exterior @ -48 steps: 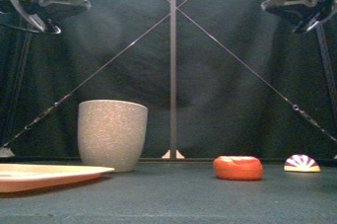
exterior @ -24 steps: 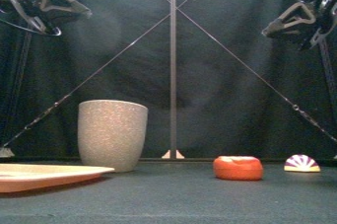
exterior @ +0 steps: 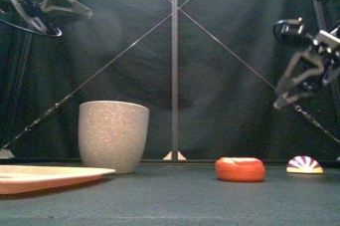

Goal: Pick the onion then place it in the grey bowl
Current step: Pick the onion

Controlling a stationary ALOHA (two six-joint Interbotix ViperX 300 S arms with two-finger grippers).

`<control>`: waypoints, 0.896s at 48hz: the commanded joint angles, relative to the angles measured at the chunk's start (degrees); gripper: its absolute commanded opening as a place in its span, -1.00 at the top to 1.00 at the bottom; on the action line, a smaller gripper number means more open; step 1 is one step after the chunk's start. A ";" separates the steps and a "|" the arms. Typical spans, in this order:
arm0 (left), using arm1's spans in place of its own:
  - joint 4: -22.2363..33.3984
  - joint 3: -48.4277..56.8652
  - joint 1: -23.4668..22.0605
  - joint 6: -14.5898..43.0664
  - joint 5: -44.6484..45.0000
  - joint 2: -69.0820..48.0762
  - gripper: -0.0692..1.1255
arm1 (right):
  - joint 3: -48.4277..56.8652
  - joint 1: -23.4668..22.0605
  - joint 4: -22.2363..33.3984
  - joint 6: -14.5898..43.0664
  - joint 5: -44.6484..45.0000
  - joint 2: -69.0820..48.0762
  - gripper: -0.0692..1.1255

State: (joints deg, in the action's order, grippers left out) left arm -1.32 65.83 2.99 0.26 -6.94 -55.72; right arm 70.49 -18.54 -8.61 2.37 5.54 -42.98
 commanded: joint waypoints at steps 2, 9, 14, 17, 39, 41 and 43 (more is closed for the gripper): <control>-0.09 -1.14 0.26 0.09 -0.26 0.09 0.88 | -0.44 -1.23 6.24 0.35 3.60 4.66 -0.77; -0.09 -0.70 0.26 0.09 -0.26 0.09 0.88 | -0.53 -1.32 7.56 0.26 4.22 8.70 -0.77; -0.09 -0.18 0.53 0.09 -0.35 0.09 0.88 | -0.79 -1.05 7.56 0.26 4.22 11.34 -0.77; -0.09 0.18 0.62 0.09 -0.35 0.09 0.88 | -0.79 -0.97 7.56 0.26 4.22 12.48 -0.77; -1.85 1.05 1.32 0.18 -1.23 0.09 0.88 | -0.53 -1.93 8.00 0.18 -0.09 19.51 -0.77; -1.85 1.05 1.32 0.18 -1.23 0.09 0.88 | -0.70 -1.93 8.00 0.18 -0.62 20.21 -0.77; -1.85 1.05 1.32 0.18 -1.32 0.09 0.88 | -0.79 -2.02 8.09 0.18 -1.14 21.27 -0.77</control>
State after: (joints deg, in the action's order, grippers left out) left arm -2.99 67.68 4.22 0.35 -7.65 -55.81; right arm 70.66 -20.21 -0.62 2.64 5.54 -22.59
